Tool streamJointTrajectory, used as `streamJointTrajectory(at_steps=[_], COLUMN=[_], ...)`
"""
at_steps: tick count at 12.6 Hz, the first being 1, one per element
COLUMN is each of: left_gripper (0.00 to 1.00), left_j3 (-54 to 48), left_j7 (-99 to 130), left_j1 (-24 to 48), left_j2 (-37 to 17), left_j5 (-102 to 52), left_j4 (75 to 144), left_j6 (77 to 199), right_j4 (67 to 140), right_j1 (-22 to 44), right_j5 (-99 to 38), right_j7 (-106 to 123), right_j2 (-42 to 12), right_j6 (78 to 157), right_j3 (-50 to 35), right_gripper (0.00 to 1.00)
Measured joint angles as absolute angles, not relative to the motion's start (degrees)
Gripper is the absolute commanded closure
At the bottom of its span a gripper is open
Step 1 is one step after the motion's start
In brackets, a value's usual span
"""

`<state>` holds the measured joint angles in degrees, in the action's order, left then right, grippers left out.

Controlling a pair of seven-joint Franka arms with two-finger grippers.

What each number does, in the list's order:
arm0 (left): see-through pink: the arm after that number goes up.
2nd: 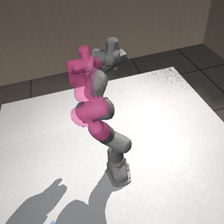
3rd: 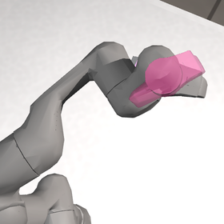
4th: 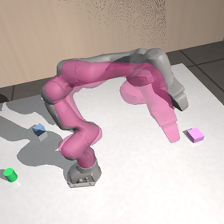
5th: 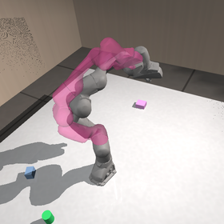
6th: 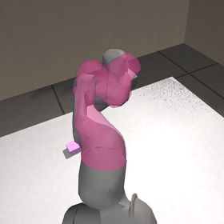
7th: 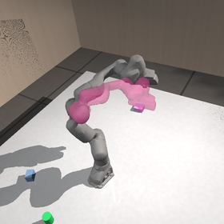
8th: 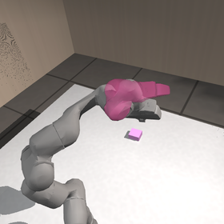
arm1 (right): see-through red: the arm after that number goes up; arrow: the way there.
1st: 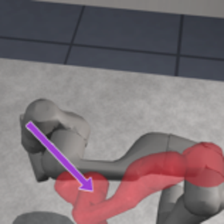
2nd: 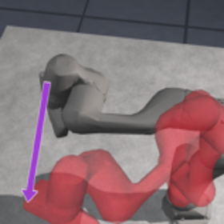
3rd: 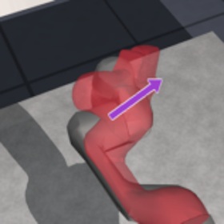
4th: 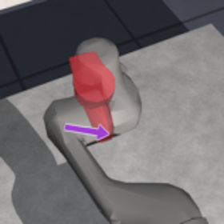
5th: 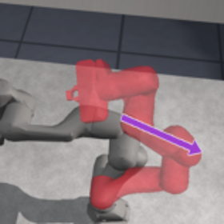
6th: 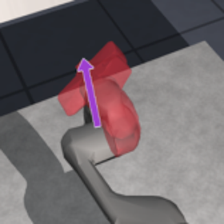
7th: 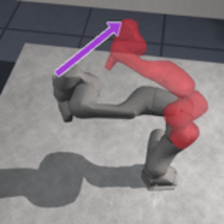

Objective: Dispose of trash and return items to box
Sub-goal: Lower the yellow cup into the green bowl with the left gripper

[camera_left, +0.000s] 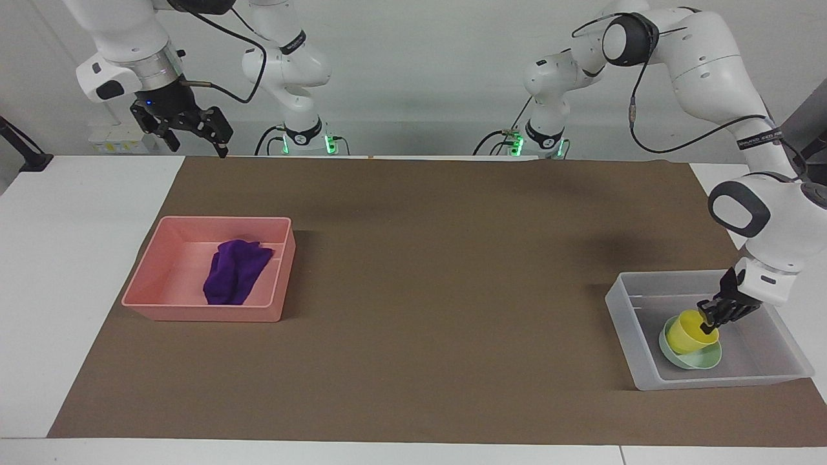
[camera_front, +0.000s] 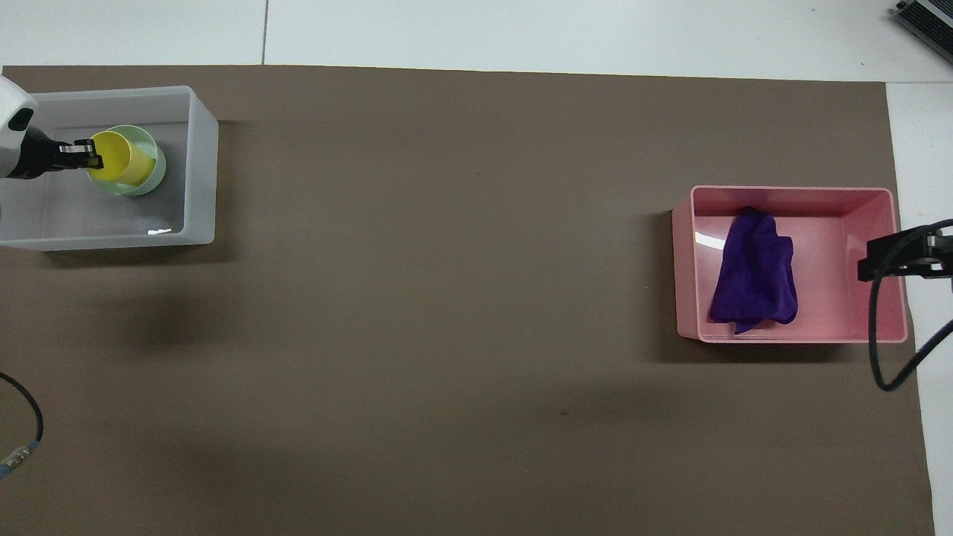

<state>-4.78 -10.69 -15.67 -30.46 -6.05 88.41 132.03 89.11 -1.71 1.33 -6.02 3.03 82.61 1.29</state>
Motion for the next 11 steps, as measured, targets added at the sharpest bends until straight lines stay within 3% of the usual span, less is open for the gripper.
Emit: streamJointTrajectory(at_steps=[2,3,6,8,11], left_gripper=[0.1,0.0,0.0,0.0,0.0], left_j3=[-4.8,-4.9,-5.3,-5.7,-5.8], left_j7=[-11.2,-11.4,-11.7,-11.7,-11.7], left_j1=[-15.7,-15.7,-15.2,-13.8,-10.2], left_j2=[-30.5,-30.4,-28.1,-23.5,-13.5], left_j5=[-6.0,-6.0,-6.0,-6.0,-6.0], left_j4=[88.3,88.2,88.0,89.3,98.8], left_j6=[132.0,131.9,130.5,127.0,125.7], right_j4=[90.3,90.6,91.5,92.1,93.1], right_j1=[-1.7,-1.7,-1.6,-1.6,-1.6], right_j5=[1.3,1.3,1.3,1.3,1.3], right_j7=[-6.0,-6.0,-5.3,-5.2,-5.2], right_j2=[3.5,3.7,4.3,4.5,4.7], right_j6=[83.8,83.9,84.6,85.0,86.2], right_j3=[1.3,1.3,1.2,1.1,1.0], right_gripper=[0.0,0.0,0.0,0.0,0.0])
